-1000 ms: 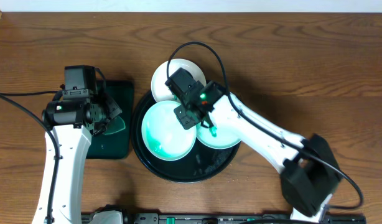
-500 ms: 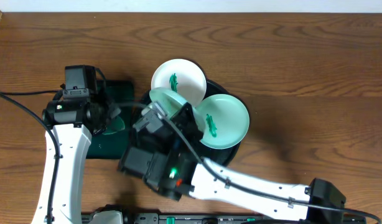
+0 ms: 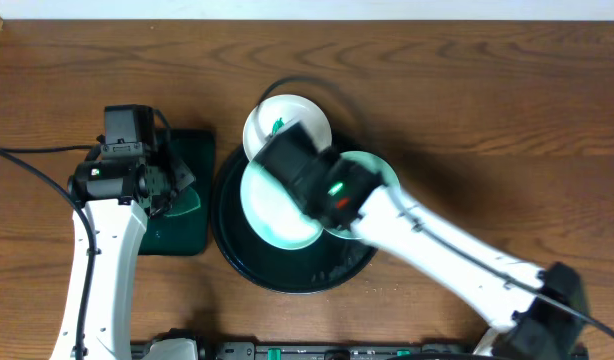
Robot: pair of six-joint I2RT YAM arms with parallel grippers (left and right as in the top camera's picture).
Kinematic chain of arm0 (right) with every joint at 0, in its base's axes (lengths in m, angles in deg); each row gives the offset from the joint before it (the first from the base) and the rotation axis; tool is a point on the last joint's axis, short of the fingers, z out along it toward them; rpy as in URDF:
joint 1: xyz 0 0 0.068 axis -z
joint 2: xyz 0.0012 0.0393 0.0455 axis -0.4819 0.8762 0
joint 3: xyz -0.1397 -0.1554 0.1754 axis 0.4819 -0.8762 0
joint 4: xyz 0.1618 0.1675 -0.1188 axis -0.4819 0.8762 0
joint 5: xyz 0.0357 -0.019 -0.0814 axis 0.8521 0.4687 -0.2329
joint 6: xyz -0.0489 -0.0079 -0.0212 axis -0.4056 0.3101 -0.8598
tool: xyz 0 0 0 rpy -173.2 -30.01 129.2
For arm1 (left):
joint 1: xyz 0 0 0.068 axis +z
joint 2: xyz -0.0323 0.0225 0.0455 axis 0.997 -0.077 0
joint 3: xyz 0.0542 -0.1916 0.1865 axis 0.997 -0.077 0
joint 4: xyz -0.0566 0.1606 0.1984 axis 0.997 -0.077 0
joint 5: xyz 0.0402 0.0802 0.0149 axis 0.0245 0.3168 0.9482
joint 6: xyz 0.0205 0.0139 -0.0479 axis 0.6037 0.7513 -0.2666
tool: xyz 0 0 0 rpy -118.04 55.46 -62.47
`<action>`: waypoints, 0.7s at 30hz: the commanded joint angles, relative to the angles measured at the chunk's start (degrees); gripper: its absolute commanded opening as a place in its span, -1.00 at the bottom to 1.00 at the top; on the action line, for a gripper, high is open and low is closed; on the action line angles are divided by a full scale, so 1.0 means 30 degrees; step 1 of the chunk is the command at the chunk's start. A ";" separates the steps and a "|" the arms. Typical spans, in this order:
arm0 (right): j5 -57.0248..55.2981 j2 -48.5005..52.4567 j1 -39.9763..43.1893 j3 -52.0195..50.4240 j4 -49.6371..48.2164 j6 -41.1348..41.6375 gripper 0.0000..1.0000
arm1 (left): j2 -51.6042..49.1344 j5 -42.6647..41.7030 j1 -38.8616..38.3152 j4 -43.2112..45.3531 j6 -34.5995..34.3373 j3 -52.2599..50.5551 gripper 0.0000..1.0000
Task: Clean dirty plates on tray and stack at the side
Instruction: 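Lift the pale green plate with the right gripper and place it right of the tray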
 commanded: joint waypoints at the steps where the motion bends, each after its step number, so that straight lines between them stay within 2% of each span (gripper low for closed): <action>1: 0.9326 -0.2280 0.5362 0.0087 -0.0160 -0.0940 -0.98 | -0.0036 0.0364 0.0066 -0.0058 0.0393 0.0510 -0.86; 5: 1.0010 -0.2871 1.3843 -0.0036 0.1639 -0.0583 -0.97 | -0.0036 0.0364 0.0066 0.0357 0.0401 0.0510 -0.86; 8: 0.8801 -0.2331 1.7857 -0.2142 0.1457 -0.0423 -0.97 | -0.0044 0.0364 0.0066 0.0357 0.0401 0.0510 -0.85; 13: 0.8903 -0.2076 2.0473 -0.7497 -0.1974 0.0590 -0.97 | -0.0044 0.0364 0.0066 0.0350 0.0408 0.0510 -0.86; 17: 0.7963 -0.2076 2.0655 -1.1511 -0.5778 0.0794 -0.98 | -0.0044 0.0364 0.0066 0.0029 0.0452 0.0510 -0.86; 19: 0.7577 -0.2062 2.0677 -1.2386 -0.6484 0.0787 -0.97 | -0.0044 0.0364 0.0066 -0.0073 0.0474 0.0510 -0.86; 20: 0.7548 -0.2055 2.0677 -1.2393 -0.6280 0.0583 -0.64 | -0.0058 0.0364 0.0066 -0.0066 0.0466 0.0503 -0.86; 21: 0.7599 -0.2062 2.0677 -1.2262 -0.6040 0.0546 -0.59 | -0.0066 0.0364 0.0066 -0.0066 0.0474 0.0503 -0.85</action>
